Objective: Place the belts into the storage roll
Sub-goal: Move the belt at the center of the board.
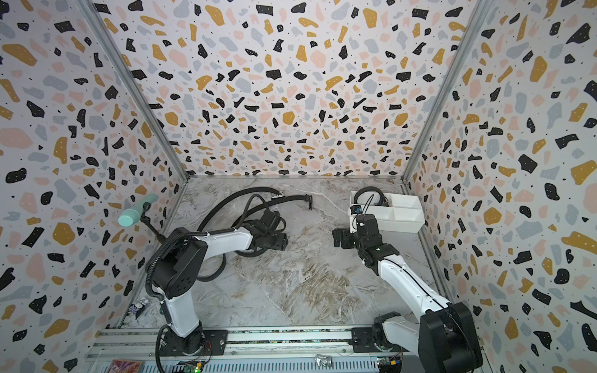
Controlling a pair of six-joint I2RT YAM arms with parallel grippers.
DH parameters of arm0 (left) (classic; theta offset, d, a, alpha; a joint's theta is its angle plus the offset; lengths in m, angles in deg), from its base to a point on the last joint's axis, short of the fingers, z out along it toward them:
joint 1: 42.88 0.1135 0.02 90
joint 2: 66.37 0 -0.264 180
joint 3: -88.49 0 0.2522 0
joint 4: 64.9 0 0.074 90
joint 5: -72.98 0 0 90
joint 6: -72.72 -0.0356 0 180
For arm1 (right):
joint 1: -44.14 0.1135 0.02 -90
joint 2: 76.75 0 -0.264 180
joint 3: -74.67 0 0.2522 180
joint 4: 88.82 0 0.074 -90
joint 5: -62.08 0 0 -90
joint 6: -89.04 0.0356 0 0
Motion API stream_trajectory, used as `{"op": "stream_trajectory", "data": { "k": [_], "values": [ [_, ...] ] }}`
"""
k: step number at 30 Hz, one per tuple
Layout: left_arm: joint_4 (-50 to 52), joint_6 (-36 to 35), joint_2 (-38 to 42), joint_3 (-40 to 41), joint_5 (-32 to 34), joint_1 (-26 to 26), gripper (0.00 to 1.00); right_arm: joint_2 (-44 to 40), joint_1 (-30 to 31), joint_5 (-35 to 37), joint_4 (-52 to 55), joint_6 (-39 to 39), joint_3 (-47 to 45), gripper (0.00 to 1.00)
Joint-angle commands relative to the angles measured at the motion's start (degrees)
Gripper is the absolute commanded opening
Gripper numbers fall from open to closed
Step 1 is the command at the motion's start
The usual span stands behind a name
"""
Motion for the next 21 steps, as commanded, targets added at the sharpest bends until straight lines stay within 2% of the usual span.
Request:
{"op": "stream_trajectory", "data": {
  "k": [1, 5, 7, 10, 15, 18, 21],
  "values": [
    [-1.4, 4.0, 0.5, -0.3, -9.4, -7.4, 0.74, 2.1, 0.2, -0.1, 0.7, 1.9, 0.5, 0.98],
    [-1.3, 5.9, 3.3, -0.4, -10.7, -11.9, 0.8, 6.9, 0.2, -2.4, -1.7, 3.0, 1.9, 0.96],
    [-0.7, 6.2, 7.1, 0.8, -9.9, -12.0, 0.83, 9.6, 1.0, -3.6, -2.4, 2.8, 3.5, 0.94],
    [3.1, 4.8, 13.6, 1.1, -5.4, -11.5, 0.92, 14.4, 4.0, -4.1, -2.5, 1.6, 6.9, 0.93],
    [9.0, 3.1, 22.6, 2.7, 1.8, -6.8, 1.0, 22.8, 9.9, -6.1, -2.3, 0.6, 13.0, 0.91],
    [9.6, 3.0, 26.3, 6.5, 5.7, -1.1, 0.99, 28.3, 13.4, -5.3, -1.4, -0.4, 17.2, 0.89],
    [9.2, 1.9, 26.6, 9.1, 8.2, 4.5, 0.99, 34.1, 15.0, -4.8, -0.2, -1.1, 21.1, 0.85]
  ]
}}
